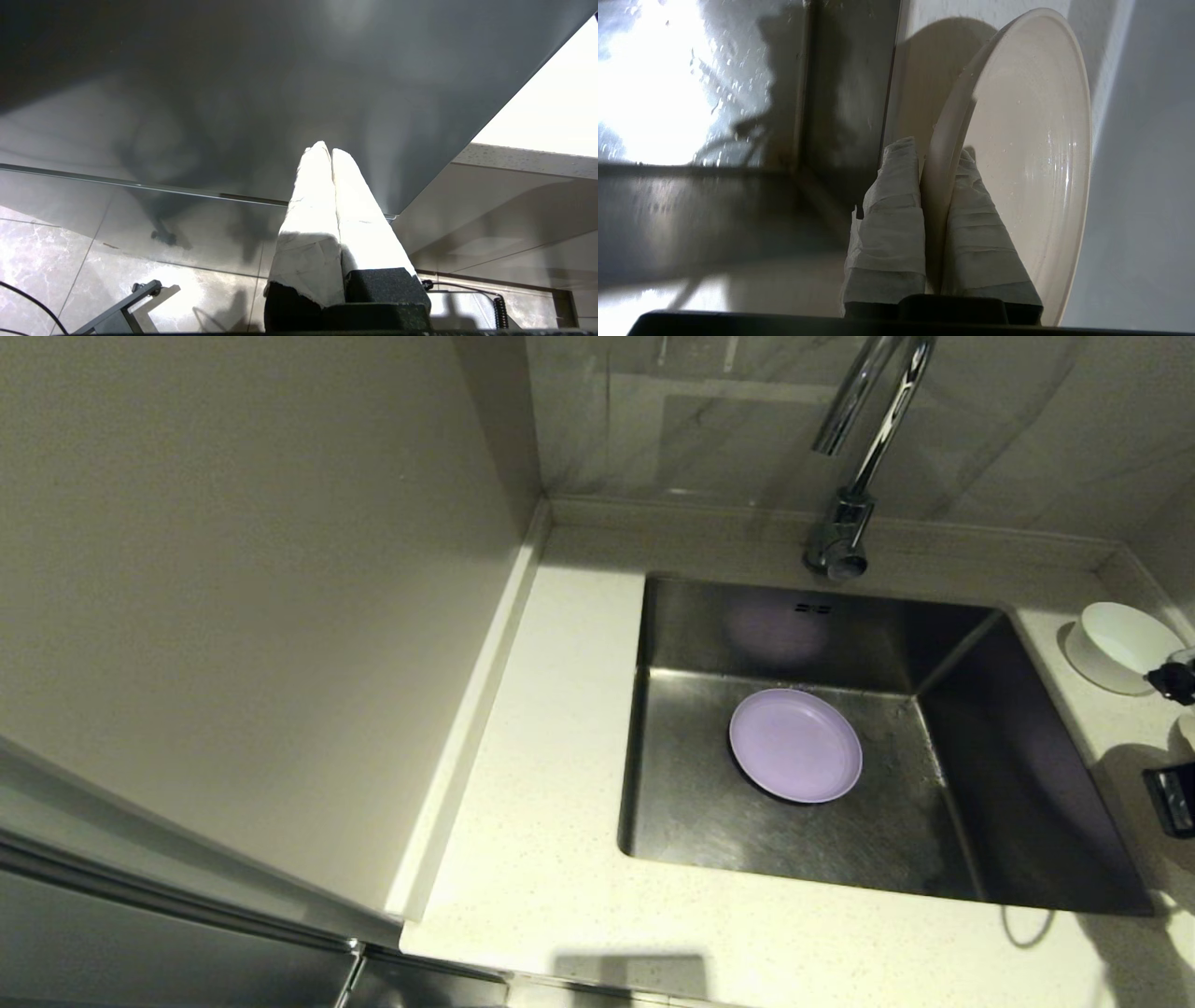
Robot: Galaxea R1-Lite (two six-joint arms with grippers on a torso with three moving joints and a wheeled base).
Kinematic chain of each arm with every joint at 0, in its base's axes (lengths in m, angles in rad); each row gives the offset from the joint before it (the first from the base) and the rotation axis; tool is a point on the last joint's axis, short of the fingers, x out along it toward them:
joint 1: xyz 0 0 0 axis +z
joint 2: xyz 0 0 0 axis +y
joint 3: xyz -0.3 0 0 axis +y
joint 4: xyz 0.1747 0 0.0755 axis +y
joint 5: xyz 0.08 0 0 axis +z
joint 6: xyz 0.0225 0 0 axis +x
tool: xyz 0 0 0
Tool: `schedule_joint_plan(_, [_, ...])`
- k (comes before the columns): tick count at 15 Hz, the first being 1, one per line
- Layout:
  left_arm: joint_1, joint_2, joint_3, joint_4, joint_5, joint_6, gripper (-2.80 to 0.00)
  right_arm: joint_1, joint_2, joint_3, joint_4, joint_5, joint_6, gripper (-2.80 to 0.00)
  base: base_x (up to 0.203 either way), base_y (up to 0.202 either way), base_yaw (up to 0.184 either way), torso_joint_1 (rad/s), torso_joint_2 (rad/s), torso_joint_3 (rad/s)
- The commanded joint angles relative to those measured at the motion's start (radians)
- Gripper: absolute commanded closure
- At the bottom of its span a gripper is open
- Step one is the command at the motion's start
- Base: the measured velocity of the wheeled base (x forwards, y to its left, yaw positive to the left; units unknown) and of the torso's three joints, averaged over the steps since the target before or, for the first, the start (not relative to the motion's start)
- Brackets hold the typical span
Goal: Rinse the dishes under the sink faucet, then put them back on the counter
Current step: Put a plate into the sink
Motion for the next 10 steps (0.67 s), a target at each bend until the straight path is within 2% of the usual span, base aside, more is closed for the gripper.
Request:
schedule_joint_plan(1, [0.0, -0.003, 0.0, 0.0, 0.001, -0.001, 0.0, 0.016, -0.145, 0.073, -0.001, -0.001, -0.008, 0.0, 0.0, 0.0, 0.0, 0.0, 0.0, 0.0])
schedule_joint_plan(6, [0.0, -0.003, 0.0, 0.0, 0.001, -0.001, 0.0, 0.046, -0.282, 0.131, -0.008, 0.001, -0.019, 0.0, 0.0, 0.0, 0.0, 0.0, 0.0, 0.0])
schedule_joint_plan(10, [0.0, -0.003, 0.0, 0.0, 0.001, -0.001, 0.0, 0.162, -0.346, 0.132, -0.021, -0.001, -0.078, 0.0, 0.0, 0.0, 0.0, 0.0, 0.0, 0.0])
